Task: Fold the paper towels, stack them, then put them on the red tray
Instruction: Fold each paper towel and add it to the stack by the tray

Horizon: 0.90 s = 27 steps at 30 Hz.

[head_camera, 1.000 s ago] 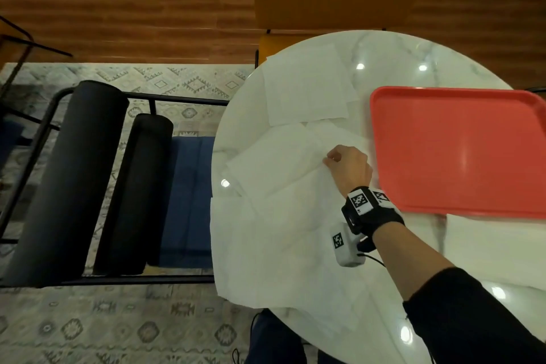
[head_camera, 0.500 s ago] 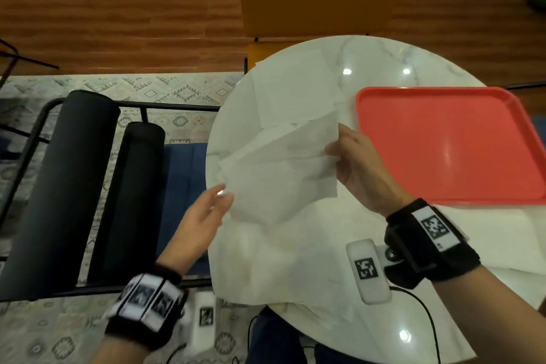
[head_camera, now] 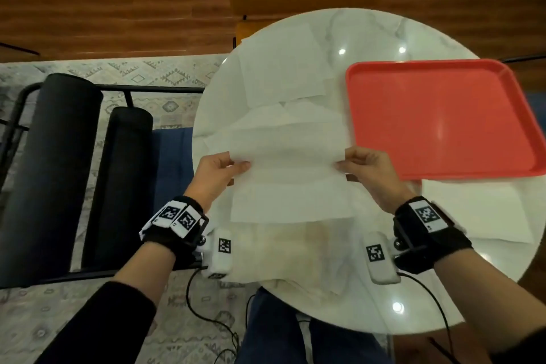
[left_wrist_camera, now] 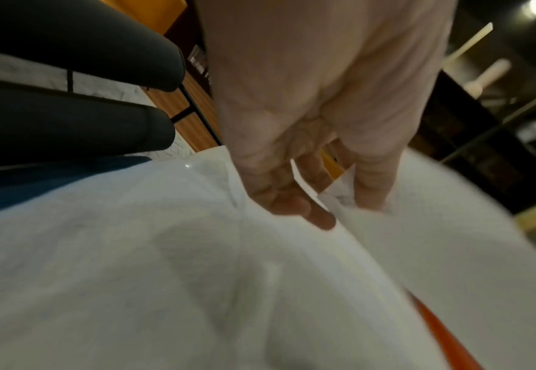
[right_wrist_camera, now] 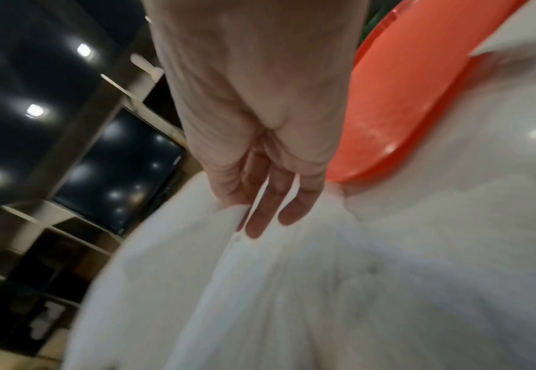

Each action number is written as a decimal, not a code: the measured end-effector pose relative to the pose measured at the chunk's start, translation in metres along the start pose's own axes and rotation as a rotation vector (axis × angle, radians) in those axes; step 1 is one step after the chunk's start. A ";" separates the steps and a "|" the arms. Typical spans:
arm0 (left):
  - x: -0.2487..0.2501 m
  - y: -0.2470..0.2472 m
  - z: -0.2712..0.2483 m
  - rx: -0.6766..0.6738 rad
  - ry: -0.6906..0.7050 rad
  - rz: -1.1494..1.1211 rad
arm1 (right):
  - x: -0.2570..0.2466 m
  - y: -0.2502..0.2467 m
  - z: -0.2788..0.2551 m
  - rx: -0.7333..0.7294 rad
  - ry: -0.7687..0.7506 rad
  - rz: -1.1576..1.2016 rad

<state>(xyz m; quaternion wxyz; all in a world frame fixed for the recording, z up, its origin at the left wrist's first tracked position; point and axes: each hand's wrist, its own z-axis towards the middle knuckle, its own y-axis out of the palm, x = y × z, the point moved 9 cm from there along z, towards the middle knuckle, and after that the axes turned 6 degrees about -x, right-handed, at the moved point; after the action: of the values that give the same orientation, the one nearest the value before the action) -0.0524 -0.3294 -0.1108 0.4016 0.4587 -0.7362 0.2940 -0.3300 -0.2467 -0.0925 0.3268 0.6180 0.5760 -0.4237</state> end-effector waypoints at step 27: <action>-0.076 0.088 -0.008 -0.094 0.198 1.333 | 0.076 0.103 -0.013 -0.271 -0.126 -1.141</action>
<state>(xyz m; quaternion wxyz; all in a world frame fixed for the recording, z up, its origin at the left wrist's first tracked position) -0.1109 -0.2540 -0.1777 0.2193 -0.1407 -0.8335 0.4872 -0.2284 -0.2152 -0.1639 0.1567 0.1365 0.8459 -0.4912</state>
